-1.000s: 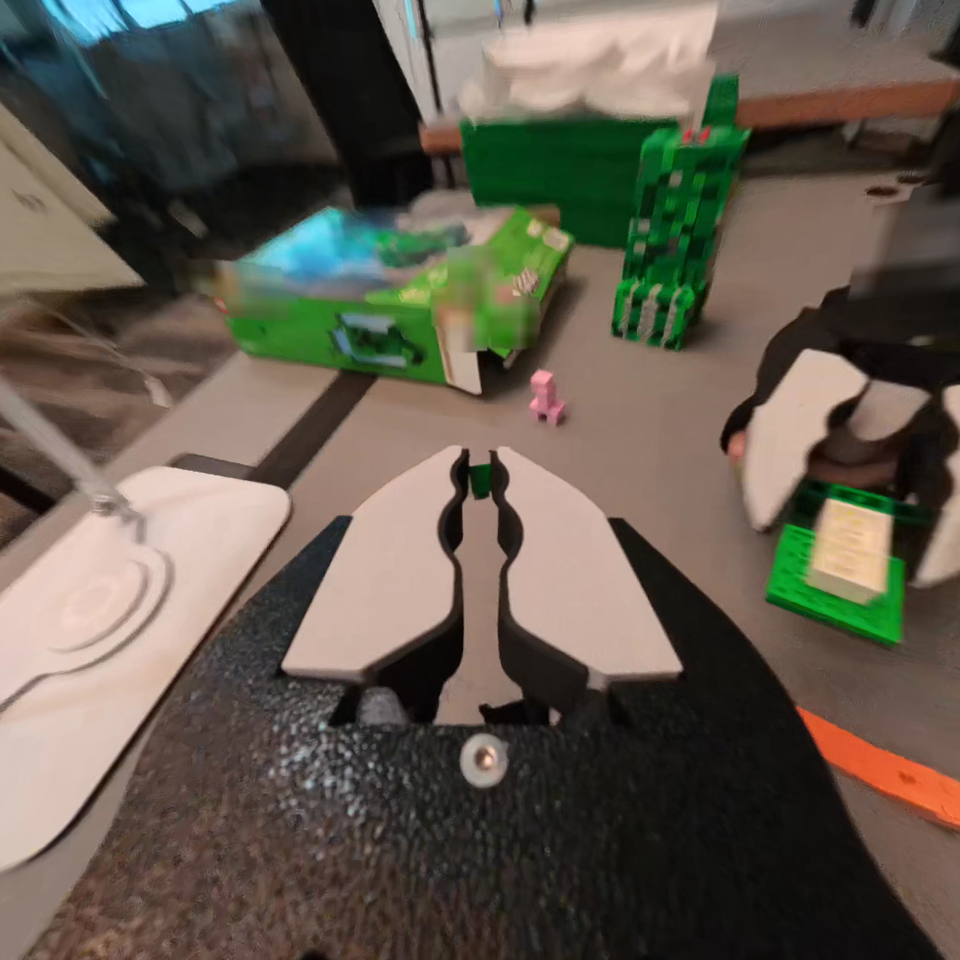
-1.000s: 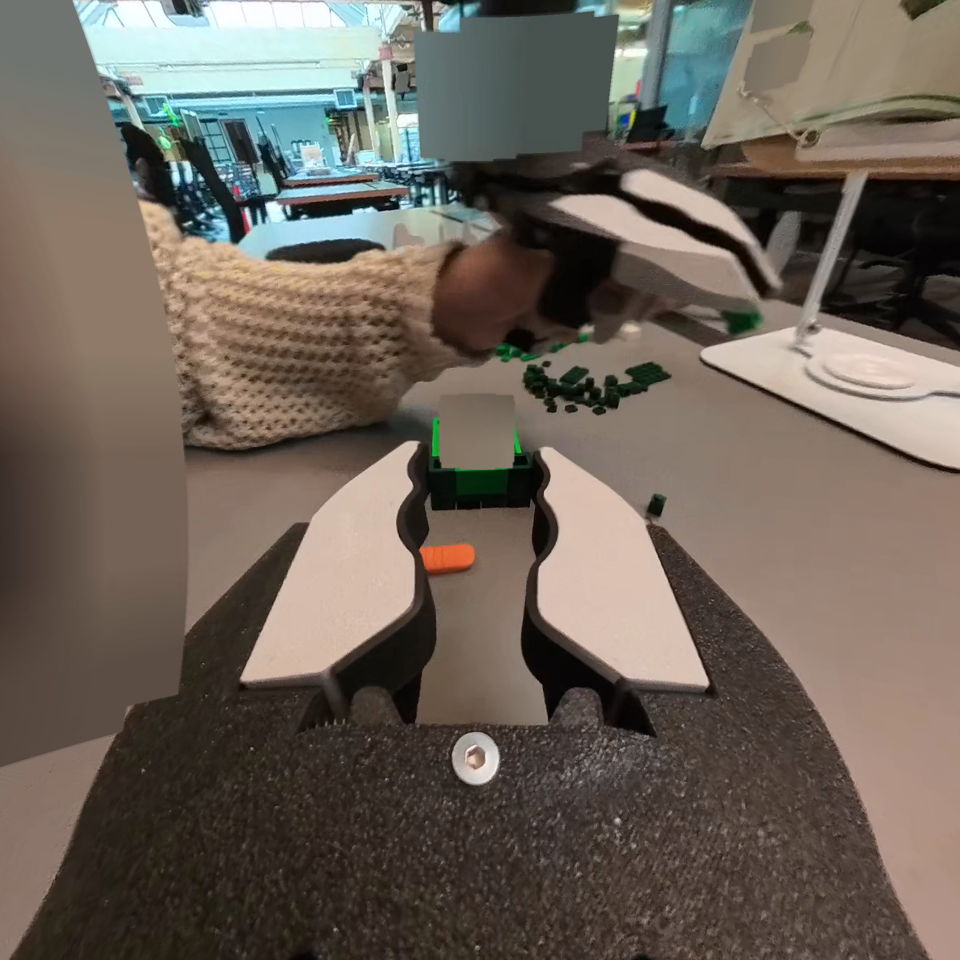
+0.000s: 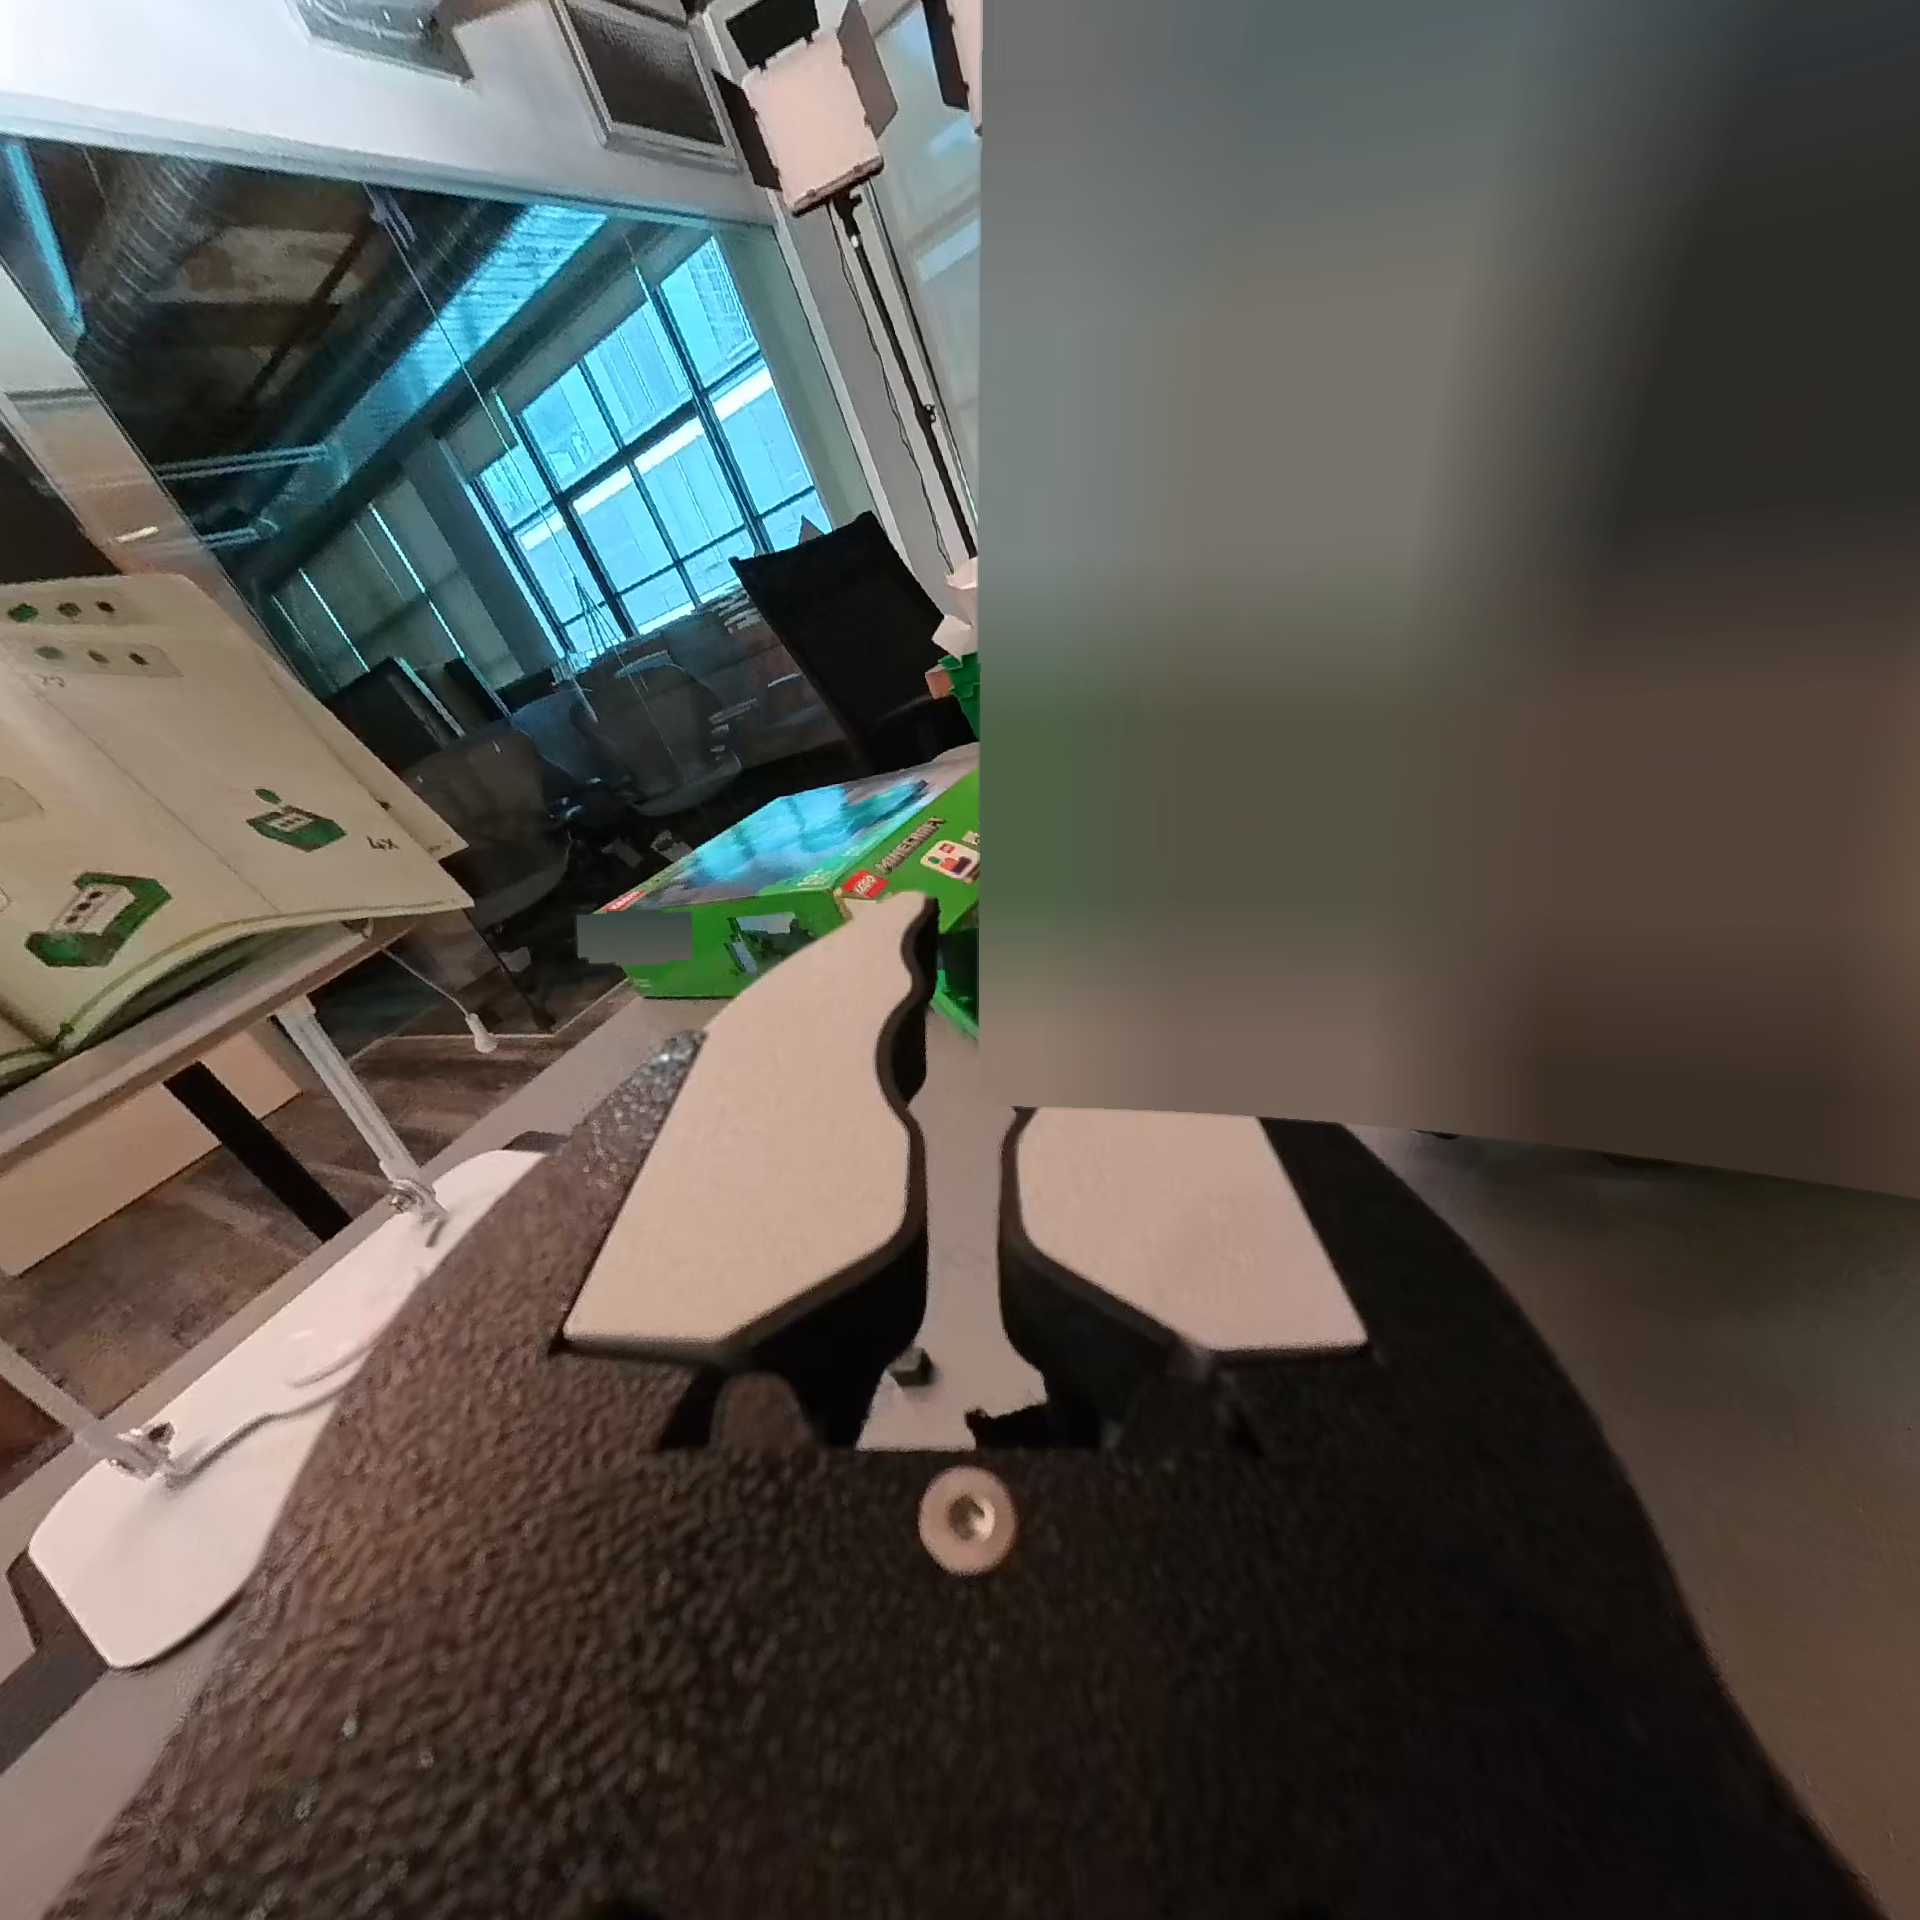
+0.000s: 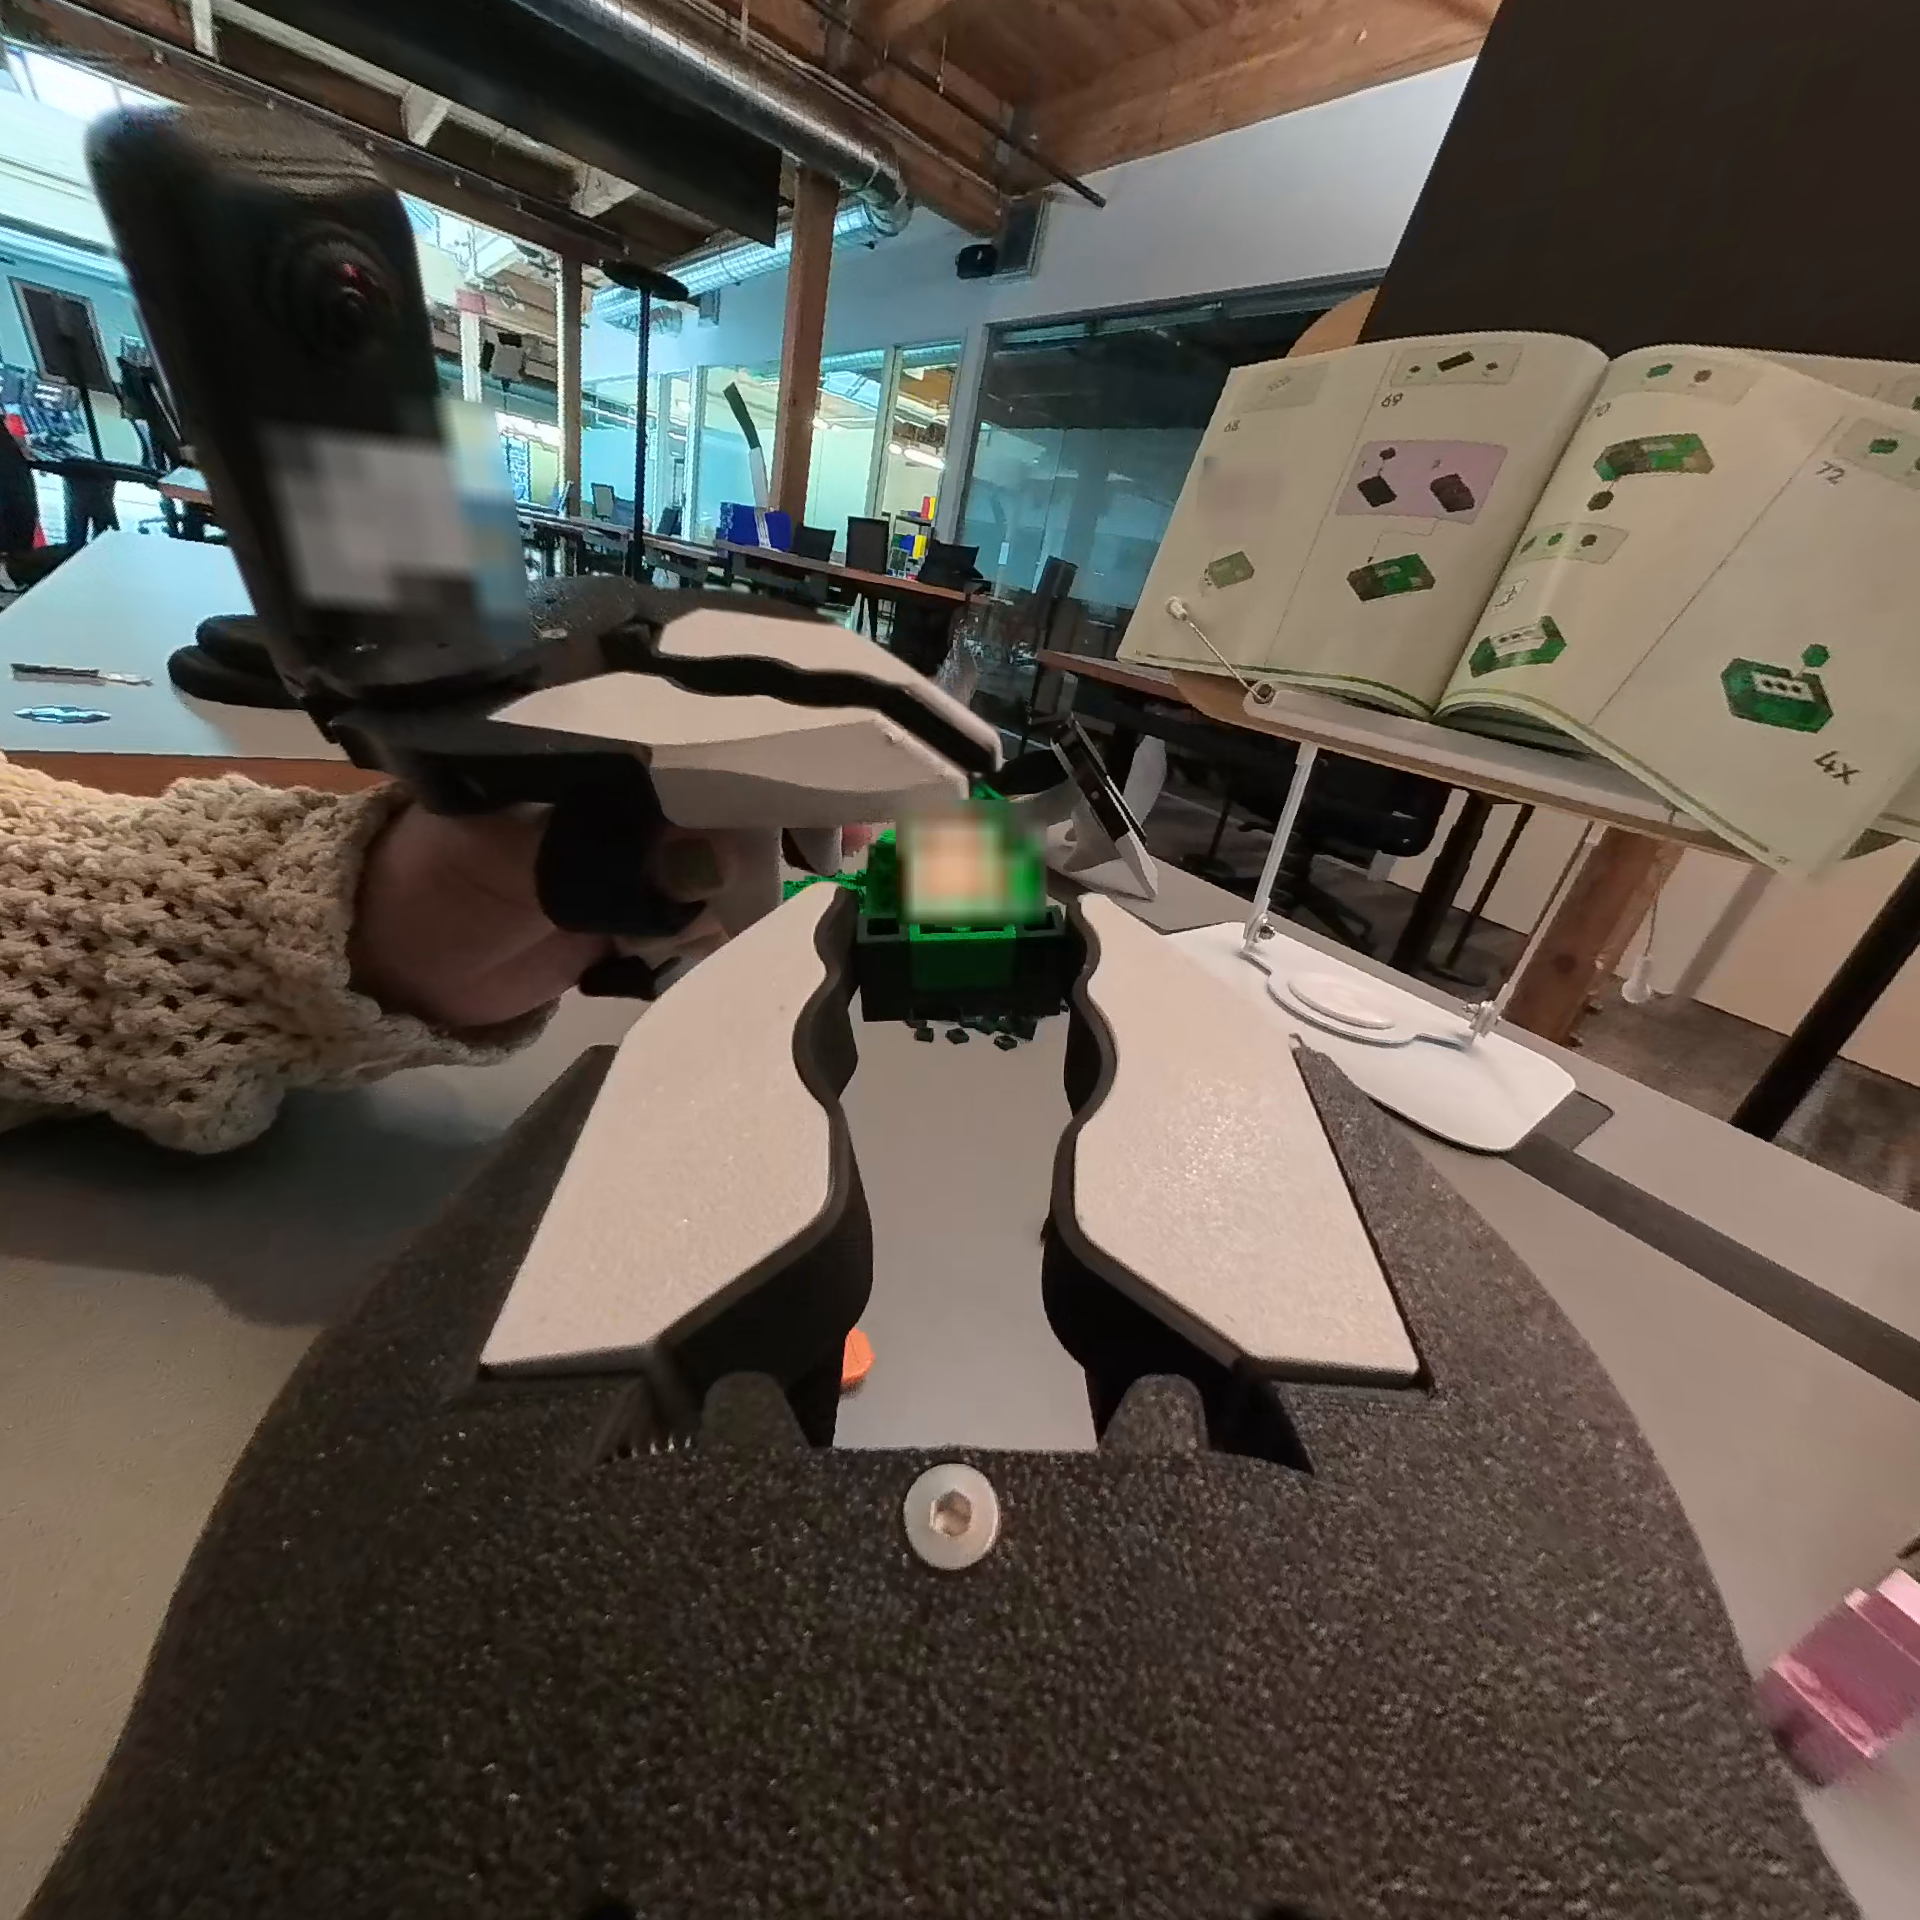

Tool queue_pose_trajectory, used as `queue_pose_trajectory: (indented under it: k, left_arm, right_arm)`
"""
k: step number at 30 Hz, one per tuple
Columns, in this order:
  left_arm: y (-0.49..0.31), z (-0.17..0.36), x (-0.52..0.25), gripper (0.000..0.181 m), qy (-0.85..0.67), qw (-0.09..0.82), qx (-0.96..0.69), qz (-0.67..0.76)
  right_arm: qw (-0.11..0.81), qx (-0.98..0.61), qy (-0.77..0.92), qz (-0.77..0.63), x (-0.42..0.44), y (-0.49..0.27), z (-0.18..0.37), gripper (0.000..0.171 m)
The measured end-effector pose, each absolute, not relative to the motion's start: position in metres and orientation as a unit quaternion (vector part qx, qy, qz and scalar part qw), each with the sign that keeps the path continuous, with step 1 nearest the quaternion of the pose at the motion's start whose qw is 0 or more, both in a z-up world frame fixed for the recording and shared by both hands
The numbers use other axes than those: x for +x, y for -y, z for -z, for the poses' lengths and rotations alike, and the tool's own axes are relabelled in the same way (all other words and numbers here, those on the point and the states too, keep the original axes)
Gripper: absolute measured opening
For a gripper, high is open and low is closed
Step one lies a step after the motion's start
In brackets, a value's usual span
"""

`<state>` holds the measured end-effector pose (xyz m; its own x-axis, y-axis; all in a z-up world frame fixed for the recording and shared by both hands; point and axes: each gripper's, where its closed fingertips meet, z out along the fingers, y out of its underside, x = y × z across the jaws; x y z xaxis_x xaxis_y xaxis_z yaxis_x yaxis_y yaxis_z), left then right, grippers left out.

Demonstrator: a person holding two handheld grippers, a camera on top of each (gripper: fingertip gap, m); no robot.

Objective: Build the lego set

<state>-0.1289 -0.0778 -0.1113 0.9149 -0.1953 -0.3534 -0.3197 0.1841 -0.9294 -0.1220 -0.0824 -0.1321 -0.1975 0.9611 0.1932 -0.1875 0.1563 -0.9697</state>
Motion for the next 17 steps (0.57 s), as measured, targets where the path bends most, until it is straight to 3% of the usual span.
queue_pose_trajectory:
  k: [1,17]
  left_arm:
    - [0.0775,0.1119,-0.1287,0.007,-0.202,0.742,-0.638,-0.038]
    - [0.0744,0.117,-0.1227,0.013,-0.238,0.716,-0.656,-0.013]
  right_arm:
    - [0.525,-0.353,0.55,-0.546,-0.1221,0.0825,0.1329,0.037]
    - [0.513,-0.36,0.539,-0.562,-0.1214,0.0797,0.132,0.037]
